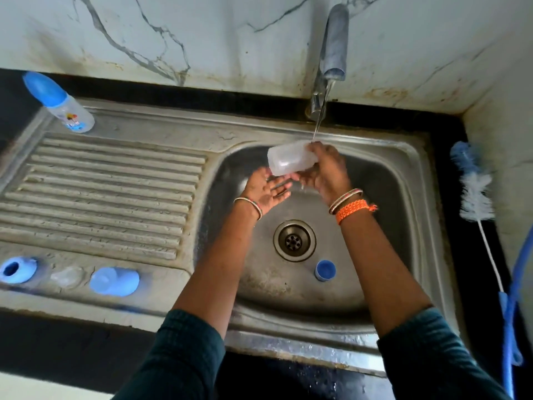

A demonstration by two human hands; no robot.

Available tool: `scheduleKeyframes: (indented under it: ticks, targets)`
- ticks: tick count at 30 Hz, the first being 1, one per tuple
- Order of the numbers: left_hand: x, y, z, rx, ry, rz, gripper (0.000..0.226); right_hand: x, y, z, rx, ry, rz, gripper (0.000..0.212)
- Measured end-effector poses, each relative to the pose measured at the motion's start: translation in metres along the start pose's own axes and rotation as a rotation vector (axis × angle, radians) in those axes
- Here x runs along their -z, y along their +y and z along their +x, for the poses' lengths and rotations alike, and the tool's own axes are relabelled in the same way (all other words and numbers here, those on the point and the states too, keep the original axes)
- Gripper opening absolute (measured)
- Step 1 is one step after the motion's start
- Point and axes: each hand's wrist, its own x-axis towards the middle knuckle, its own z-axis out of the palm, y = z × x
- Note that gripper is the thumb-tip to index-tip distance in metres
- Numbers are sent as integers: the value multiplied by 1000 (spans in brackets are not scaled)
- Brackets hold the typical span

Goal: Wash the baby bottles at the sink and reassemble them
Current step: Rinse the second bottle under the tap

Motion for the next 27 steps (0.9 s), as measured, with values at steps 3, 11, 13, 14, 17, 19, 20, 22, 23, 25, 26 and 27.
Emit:
scheduleKeyframes:
  ticks: [3, 11, 13, 14, 17, 19, 20, 22, 23, 25, 26, 27]
  targets:
    - [-10, 10, -15, -122, -92, -7, 23, 6, -2, -8, -320, -135, 344, 31]
    - [-25, 10, -64, -274, -118, 416, 14, 5, 10, -30, -395, -14, 69, 43]
    - [-23, 13, -72, -221, -89, 407, 10, 7, 9, -38, -281, 126, -102, 20]
    - [-21, 16, -76, -185, -87, 400, 7, 7, 6, -43, -234, 145, -152, 17]
    - [-11, 32, -92, -136, -118, 451, 5, -2, -9, -58, -230, -19, -153, 36]
    - [4, 58, -107, -173, -152, 483, 8, -23, -22, -68, -203, -173, -146, 33]
    - [13, 74, -116, -194, -166, 491, 12, -37, -27, -72, -180, -223, -158, 28]
    - [45, 111, -136, -226, -171, 503, 19, -76, -29, -78, -149, -290, -173, 29]
    - [67, 130, -147, -235, -169, 518, 22, -102, -26, -79, -149, -328, -167, 30]
    - [109, 165, -165, -245, -165, 551, 24, -148, -17, -81, -161, -421, -157, 30]
    - [136, 182, -174, -249, -159, 568, 24, -175, -8, -81, -176, -465, -161, 32]
    - [161, 197, -182, -251, -155, 582, 21, -200, 0, -82, -196, -499, -171, 35]
